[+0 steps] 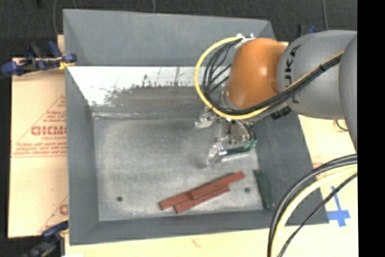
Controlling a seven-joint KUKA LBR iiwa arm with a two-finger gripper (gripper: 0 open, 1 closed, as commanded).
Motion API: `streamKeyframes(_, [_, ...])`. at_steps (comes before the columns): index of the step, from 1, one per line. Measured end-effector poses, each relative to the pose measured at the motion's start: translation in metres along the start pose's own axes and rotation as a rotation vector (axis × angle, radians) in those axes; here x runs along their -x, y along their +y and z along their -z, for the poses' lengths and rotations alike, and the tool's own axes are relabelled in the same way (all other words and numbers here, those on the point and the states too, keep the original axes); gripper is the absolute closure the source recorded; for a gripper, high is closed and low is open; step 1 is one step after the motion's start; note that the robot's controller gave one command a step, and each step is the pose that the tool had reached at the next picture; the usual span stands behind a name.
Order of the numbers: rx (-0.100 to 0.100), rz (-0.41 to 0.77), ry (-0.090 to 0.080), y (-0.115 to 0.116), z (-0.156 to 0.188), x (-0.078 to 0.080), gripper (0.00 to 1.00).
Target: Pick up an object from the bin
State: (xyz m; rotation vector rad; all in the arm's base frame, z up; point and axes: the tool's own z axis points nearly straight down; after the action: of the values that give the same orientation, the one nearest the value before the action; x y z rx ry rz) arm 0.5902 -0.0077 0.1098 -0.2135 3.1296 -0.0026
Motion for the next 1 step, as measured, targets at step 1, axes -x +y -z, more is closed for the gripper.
streamKeyframes(1, [0.001,0.153,-0.001,-0.0438,-0.025,0.0082,0.0])
